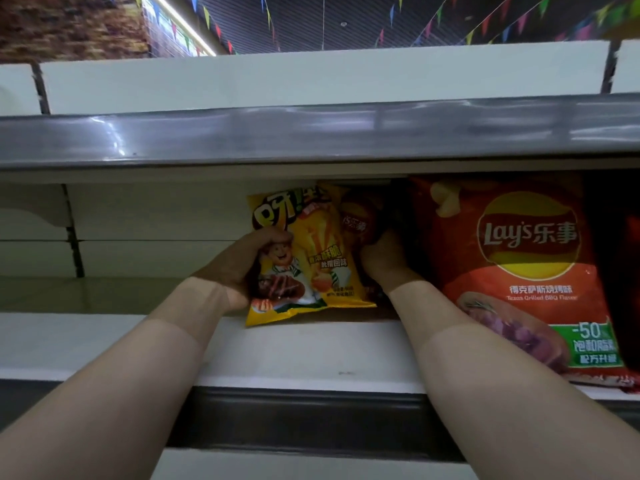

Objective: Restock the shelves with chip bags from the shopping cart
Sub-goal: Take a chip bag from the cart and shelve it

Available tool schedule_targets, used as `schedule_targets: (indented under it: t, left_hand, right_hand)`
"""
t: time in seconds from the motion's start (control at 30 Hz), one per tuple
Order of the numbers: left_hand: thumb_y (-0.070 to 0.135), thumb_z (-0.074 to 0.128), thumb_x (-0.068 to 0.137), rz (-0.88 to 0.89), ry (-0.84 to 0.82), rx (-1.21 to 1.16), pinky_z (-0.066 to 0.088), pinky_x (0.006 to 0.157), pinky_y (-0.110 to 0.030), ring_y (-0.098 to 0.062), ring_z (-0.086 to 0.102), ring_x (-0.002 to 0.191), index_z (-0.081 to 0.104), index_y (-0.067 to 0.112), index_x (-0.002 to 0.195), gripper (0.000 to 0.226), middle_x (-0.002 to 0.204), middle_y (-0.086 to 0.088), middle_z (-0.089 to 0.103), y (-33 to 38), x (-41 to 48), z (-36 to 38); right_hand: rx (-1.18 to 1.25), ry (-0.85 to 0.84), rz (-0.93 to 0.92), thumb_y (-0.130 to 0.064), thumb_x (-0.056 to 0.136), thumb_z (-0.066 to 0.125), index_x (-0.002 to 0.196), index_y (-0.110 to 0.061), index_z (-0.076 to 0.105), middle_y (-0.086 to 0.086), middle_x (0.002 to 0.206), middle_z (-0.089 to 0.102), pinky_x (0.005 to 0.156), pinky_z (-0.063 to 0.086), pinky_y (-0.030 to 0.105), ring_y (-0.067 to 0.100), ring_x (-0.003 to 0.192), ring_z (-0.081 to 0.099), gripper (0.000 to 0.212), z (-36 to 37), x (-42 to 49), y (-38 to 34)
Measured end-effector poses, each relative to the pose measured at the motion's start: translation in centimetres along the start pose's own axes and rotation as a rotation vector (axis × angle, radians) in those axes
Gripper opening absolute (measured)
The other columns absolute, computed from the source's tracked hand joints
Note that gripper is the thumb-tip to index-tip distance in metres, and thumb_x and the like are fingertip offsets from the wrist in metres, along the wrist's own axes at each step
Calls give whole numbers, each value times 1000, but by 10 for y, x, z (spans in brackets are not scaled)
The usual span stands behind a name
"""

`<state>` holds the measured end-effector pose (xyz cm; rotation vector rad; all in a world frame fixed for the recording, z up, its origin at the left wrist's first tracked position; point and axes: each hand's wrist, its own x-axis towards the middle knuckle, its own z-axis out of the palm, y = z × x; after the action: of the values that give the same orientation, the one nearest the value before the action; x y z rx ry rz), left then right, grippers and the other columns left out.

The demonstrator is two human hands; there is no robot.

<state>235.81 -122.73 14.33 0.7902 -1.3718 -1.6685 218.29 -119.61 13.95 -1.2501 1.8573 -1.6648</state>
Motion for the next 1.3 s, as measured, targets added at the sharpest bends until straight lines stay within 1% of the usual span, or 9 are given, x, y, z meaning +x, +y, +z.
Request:
schedule_targets:
  t: [0.1, 0.23, 0.33, 0.43, 0.5, 0.7, 0.9, 1.07, 1.3]
  left_hand:
    - [23, 65, 86, 18, 48, 37, 59, 64, -41, -34, 63, 94, 64, 12, 96, 15, 111, -16, 65, 0, -1, 3]
    - [21, 62, 89, 65, 49, 84, 58, 64, -32, -29, 55, 95, 52, 15, 76, 17, 83, -3, 55, 0, -2, 10]
    - [20, 72, 79, 97, 24, 81, 50, 92, -37, -24, 58, 101, 61, 17, 79, 12, 86, 0, 59, 0, 0, 10]
    - [16, 69, 80, 129, -14, 128, 41, 87, -29, -9, 57, 71, 59, 20, 56, 27, 65, 7, 59, -2, 2, 9]
    - [13, 60, 89, 132, -25, 153, 44, 88, -29, -9, 55, 72, 60, 21, 47, 42, 58, 10, 61, -4, 3, 8]
    - [23, 57, 93, 200, 74, 162, 44, 60, -22, -5, 56, 52, 64, 22, 54, 40, 56, 8, 60, -3, 4, 3]
    - [18, 65, 86, 139, -90, 132, 50, 91, -37, -20, 63, 83, 65, 13, 83, 6, 78, 0, 68, -5, -3, 19]
    - [37, 72, 72, 198, -164, 392, 53, 91, -35, -20, 71, 98, 62, 25, 116, 47, 102, -1, 75, -12, -2, 28]
    - [42, 83, 63, 84, -251, 418, 47, 101, -49, -26, 63, 113, 56, 30, 123, 67, 117, -4, 69, -12, 3, 20]
  right_hand:
    - [-2, 47, -57, -4, 97, 48, 153, -8, 18, 14, 155, 30, 115, 24, 37, 31, 143, 28, 63, -3, -4, -2]
    - [-2, 96, -168, -2, 95, 44, 149, -13, 32, 12, 148, 40, 113, 32, 43, 31, 137, 37, 57, -7, -12, -10]
    - [27, 135, -188, -4, 97, 41, 144, -13, 42, 9, 143, 46, 109, 35, 36, 27, 133, 42, 47, -11, -17, -13]
    - [114, 82, -142, -25, 101, 44, 131, -11, 54, 9, 120, 55, 94, 40, 34, 25, 113, 51, 35, -12, -21, -15]
    - [143, -8, -110, -45, 97, 49, 133, -16, 54, 4, 123, 57, 100, 41, 37, 23, 114, 53, 47, -11, -25, -17]
    - [100, -107, -126, -58, 90, 53, 138, -22, 53, 6, 134, 57, 106, 42, 44, 26, 122, 54, 59, -2, -32, -14]
    - [200, -38, -73, -52, 93, 53, 142, -17, 46, 3, 142, 48, 99, 34, 25, 24, 129, 46, 60, -13, -33, -17]
    - [243, -7, -37, -59, 90, 52, 150, -18, 33, 5, 153, 36, 107, 30, 34, 25, 138, 37, 75, -18, -31, -16]
    - [385, 156, -84, -41, 93, 60, 145, -16, 41, 6, 143, 49, 109, 39, 42, 25, 129, 48, 62, -19, -26, -12]
